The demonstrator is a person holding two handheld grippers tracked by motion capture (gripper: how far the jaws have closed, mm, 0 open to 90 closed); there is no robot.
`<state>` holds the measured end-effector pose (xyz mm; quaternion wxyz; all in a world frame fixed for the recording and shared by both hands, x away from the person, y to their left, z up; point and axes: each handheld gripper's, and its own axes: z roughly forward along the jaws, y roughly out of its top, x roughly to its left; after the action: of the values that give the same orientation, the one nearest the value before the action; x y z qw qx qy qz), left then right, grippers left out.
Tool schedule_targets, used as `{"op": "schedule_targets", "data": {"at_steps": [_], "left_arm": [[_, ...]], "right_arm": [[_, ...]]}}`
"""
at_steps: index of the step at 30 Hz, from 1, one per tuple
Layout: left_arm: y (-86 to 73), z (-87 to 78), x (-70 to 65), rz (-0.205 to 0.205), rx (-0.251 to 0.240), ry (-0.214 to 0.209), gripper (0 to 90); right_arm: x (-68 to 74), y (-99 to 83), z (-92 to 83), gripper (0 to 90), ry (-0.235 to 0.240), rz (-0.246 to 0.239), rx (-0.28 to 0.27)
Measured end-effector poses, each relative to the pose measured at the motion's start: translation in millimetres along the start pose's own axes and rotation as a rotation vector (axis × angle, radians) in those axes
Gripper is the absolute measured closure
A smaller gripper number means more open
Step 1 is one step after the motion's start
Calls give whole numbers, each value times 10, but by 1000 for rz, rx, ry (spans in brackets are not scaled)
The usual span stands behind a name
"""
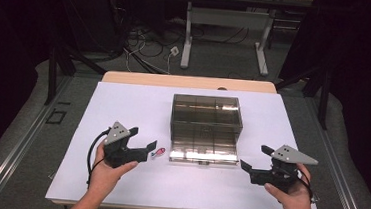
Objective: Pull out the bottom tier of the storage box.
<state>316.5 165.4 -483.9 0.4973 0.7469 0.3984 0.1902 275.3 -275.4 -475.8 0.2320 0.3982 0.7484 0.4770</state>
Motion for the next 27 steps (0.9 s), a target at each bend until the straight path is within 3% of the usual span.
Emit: {"op": "schedule_targets", "data": {"at_steps": [5,17,27], "left_arm": [[50,86,2,-16,24,4,204],[150,266,79,-105,52,-11,230],[224,371,178,-109,95,-2,274]], "right_arm": [[8,-29,17,30,11,34,-6],[7,-106,72,0,9,17,6],[11,-132,72,0,14,4,9]]}}
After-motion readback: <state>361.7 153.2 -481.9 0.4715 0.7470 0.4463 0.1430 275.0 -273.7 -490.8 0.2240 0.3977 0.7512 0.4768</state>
